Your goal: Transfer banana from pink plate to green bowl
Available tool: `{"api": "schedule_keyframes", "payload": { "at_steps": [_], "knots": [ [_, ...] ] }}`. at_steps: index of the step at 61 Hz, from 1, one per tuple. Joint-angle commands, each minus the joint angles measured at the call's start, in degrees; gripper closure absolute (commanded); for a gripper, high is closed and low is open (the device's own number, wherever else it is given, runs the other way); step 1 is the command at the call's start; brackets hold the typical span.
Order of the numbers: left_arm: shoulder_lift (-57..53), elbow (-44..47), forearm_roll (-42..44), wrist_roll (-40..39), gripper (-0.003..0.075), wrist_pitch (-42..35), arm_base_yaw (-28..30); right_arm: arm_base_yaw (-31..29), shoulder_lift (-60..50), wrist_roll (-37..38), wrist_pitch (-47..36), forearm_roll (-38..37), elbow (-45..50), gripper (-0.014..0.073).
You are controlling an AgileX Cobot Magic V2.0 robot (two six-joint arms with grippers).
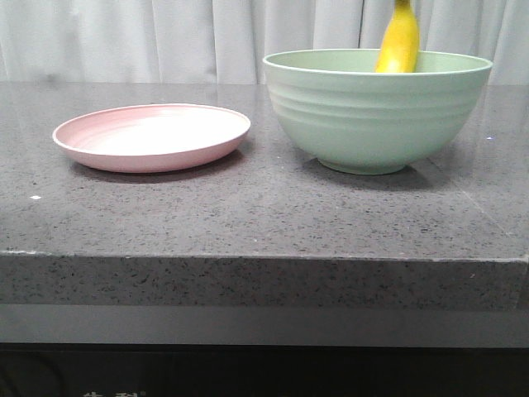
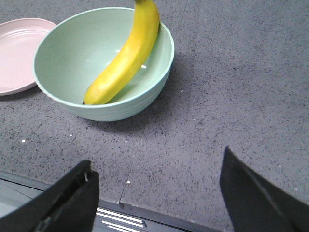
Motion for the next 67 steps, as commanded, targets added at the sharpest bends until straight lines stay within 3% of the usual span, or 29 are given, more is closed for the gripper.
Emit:
{"api": "schedule_keyframes", "payload": {
  "at_steps": [1, 13, 17, 39, 42, 67],
  "knots": [
    [-3.4, 1.8, 2.8, -1.7, 0.0145, -5.3, 0.2, -0.2, -3.8, 0.0, -4.2, 1.0, 1.0, 0.0057],
    [-8.6, 6.7, 3.9, -1.7, 0.0147, -9.3, 0.2, -0.2, -9.9, 0.0, -5.2, 0.9, 4.5, 0.0060],
    [-9.0, 7.0, 3.9, -1.7, 0.0182, -10.2, 0.2, -0.2, -10.3, 0.0, -5.3, 0.9, 4.9, 0.0105],
    [-9.0, 7.0, 3.8, -1.7, 0.0685, -12.6, 0.2, -0.2, -10.2, 0.0, -5.2, 1.4, 4.9, 0.0662],
    [-9.0, 7.0, 3.6, -1.7, 0.0741, -12.5, 0.2, -0.2, -10.2, 0.0, -5.2, 1.4, 4.9, 0.0658],
    [-9.0, 7.0, 3.4, -1.7, 0.0738, -12.6, 0.2, -0.2, -10.2, 0.0, -4.9, 1.4, 4.9, 0.0662]
  ]
}}
